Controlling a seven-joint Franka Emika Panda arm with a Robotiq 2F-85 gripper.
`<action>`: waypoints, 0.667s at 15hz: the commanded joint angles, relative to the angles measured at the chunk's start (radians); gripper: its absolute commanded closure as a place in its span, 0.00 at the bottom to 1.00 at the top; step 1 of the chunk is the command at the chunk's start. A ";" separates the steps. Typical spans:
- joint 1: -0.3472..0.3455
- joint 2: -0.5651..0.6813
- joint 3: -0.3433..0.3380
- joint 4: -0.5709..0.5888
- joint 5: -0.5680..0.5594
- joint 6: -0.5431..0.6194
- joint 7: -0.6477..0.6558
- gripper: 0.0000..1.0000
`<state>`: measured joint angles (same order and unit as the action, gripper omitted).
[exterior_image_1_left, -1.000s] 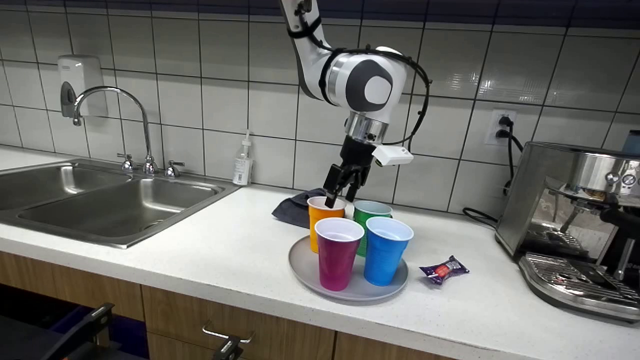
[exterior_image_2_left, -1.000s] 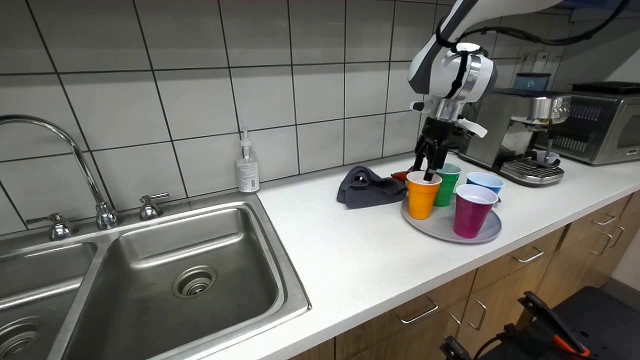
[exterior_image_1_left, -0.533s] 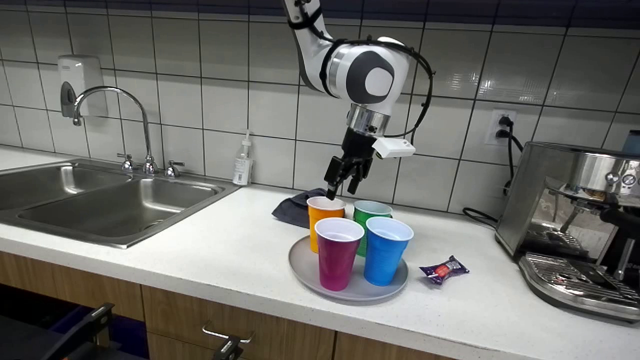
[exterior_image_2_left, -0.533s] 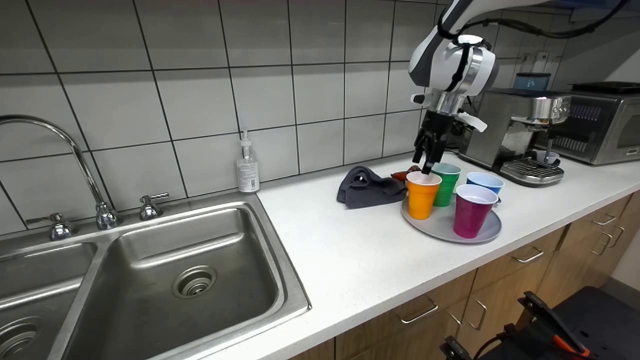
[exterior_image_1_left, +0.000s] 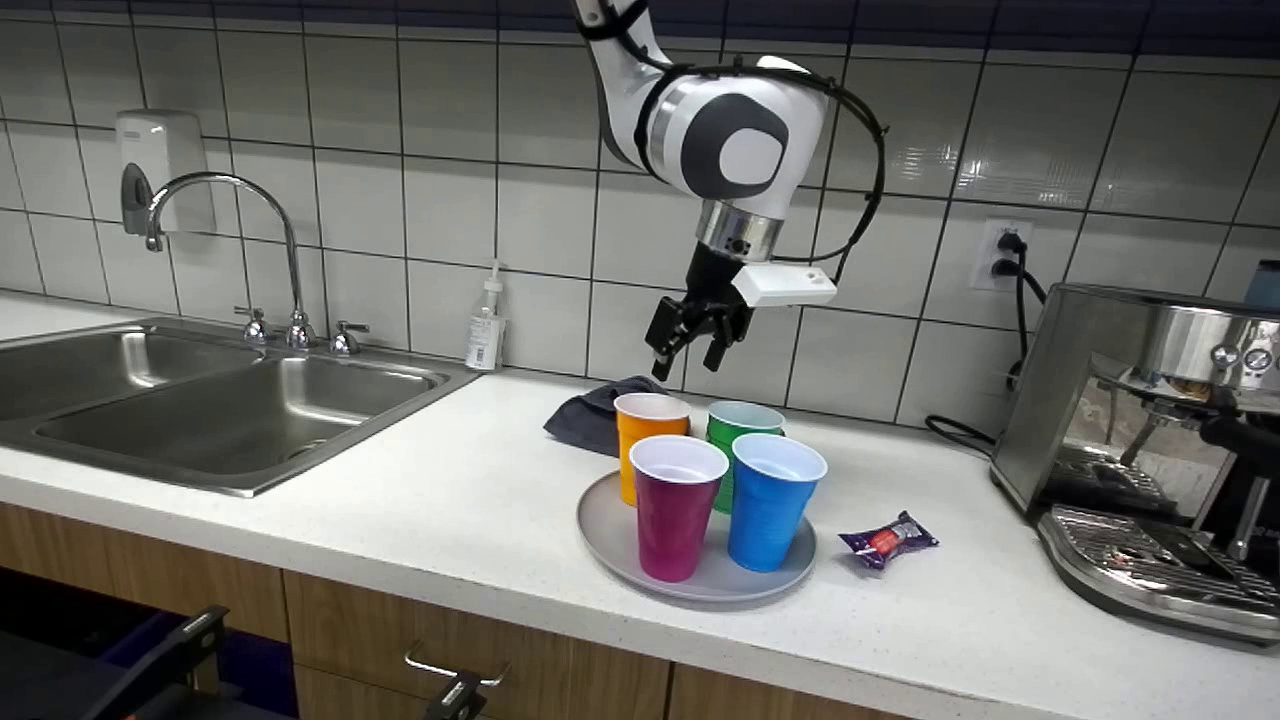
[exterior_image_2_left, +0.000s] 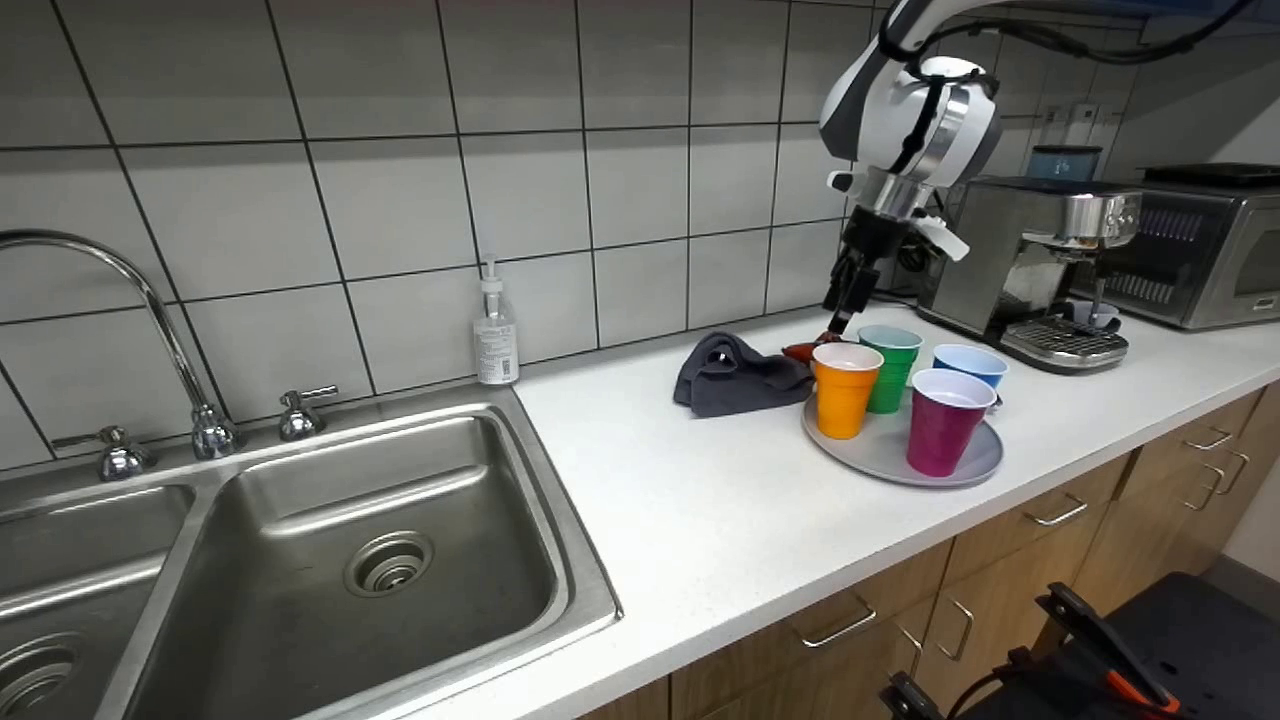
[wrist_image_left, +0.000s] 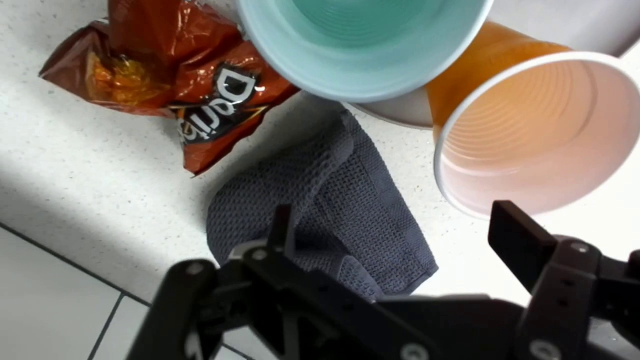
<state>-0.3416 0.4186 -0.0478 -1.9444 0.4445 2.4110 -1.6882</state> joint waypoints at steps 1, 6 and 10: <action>-0.009 -0.071 0.015 -0.082 0.058 0.073 0.067 0.00; 0.003 -0.151 0.005 -0.166 0.096 0.134 0.170 0.00; 0.019 -0.243 -0.002 -0.266 0.114 0.217 0.258 0.00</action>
<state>-0.3384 0.2796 -0.0470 -2.0999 0.5342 2.5571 -1.4946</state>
